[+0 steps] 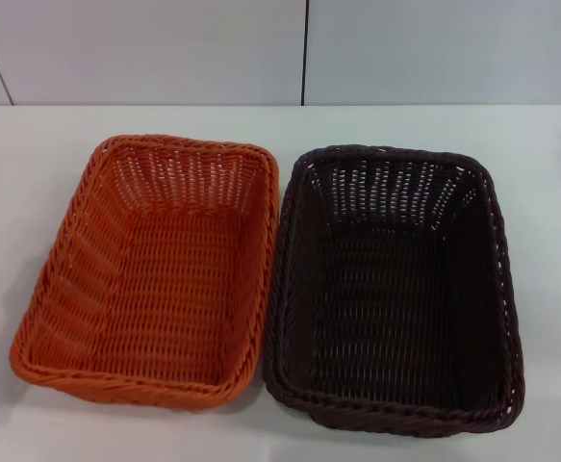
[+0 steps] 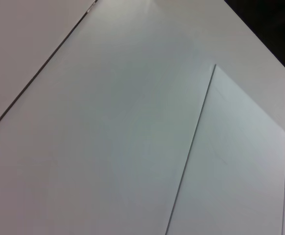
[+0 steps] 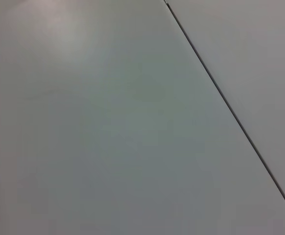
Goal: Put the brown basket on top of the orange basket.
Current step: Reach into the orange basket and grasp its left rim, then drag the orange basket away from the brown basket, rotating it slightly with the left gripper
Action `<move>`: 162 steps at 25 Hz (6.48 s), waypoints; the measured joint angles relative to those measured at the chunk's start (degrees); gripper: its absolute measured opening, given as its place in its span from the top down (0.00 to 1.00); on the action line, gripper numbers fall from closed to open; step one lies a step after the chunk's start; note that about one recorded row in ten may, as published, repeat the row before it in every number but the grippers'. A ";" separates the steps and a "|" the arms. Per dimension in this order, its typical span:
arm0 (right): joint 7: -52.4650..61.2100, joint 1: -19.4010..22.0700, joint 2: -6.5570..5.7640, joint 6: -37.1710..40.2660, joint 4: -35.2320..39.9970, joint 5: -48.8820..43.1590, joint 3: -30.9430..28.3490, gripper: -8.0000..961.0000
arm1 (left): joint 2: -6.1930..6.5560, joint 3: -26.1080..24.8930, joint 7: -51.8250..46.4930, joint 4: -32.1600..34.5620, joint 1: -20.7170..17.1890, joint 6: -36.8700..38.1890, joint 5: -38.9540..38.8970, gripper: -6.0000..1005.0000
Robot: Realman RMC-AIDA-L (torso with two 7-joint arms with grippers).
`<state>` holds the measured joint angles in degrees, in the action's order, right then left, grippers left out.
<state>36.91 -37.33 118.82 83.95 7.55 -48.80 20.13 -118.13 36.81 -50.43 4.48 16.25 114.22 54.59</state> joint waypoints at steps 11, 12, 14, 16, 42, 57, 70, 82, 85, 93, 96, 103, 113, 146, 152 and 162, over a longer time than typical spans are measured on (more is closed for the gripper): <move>0.00 -0.26 -0.19 -0.57 0.62 -0.07 0.09 0.39 | 0.04 1.02 -3.28 1.50 1.64 -0.65 -0.18 0.19; 0.00 -0.26 -0.19 -0.65 0.72 -0.07 0.09 0.39 | 0.05 1.03 -3.35 1.53 1.80 -0.78 -0.16 0.19; 0.00 -0.26 -0.19 -1.11 0.85 -0.07 0.09 0.39 | 0.07 1.04 -3.43 1.59 1.94 -0.88 -0.12 0.19; 0.00 -0.27 -0.19 -1.99 0.92 -0.07 0.09 0.39 | 0.11 1.12 -3.64 2.07 2.35 -1.38 -0.01 0.19; -1.60 -2.08 -0.37 -8.17 1.94 0.19 0.09 0.39 | 1.76 1.42 -33.68 31.52 2.96 -29.14 10.93 0.21; -1.60 -1.34 -0.18 -8.18 1.85 0.28 -0.57 0.39 | 6.64 2.26 -80.24 67.66 8.81 -32.66 54.91 0.22; -1.59 -1.37 -0.22 -8.73 1.94 0.45 -0.79 0.39 | 2.26 6.87 -90.11 76.97 11.64 -25.72 74.64 0.23; -1.59 -1.30 -0.27 -8.75 1.94 0.47 -0.80 0.39 | 0.22 11.97 -93.38 73.81 10.32 -29.34 83.39 0.24; -1.59 -1.32 -0.26 -8.85 1.94 0.47 -0.79 0.39 | 0.18 13.21 -93.85 72.63 9.64 -30.96 83.98 0.24; -1.58 -1.64 -0.33 -10.18 2.18 0.47 -0.79 0.39 | 0.27 13.33 -93.18 68.76 9.49 -32.18 84.04 0.24; -1.58 -1.70 -0.34 -10.20 2.20 0.47 -0.79 0.39 | 0.31 13.36 -93.01 67.61 9.33 -32.45 84.05 0.25; -1.58 -1.78 -0.35 -10.29 2.21 0.46 -0.79 0.39 | 0.34 13.37 -92.81 65.25 8.80 -33.03 84.08 0.25; -1.58 -1.60 -0.35 -10.63 2.51 0.46 -0.79 0.39 | 0.19 13.83 -92.54 62.88 8.19 -33.08 84.09 0.26; -1.56 -1.50 -0.26 -10.42 2.20 0.46 -0.74 0.39 | 0.45 9.64 -90.80 64.72 8.75 -31.64 82.73 0.82; -1.56 -1.78 -0.26 -10.69 2.20 0.46 -0.60 0.39 | 0.84 5.56 -88.94 64.83 8.56 -31.60 77.35 0.82; -1.36 -1.53 -0.23 -10.44 2.01 0.46 -0.71 0.39 | 4.00 3.19 -88.76 64.49 8.85 -30.30 71.81 0.83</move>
<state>35.55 -38.87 118.59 73.52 9.56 -48.34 19.42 -114.13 40.00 -139.18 68.97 25.10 83.92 126.40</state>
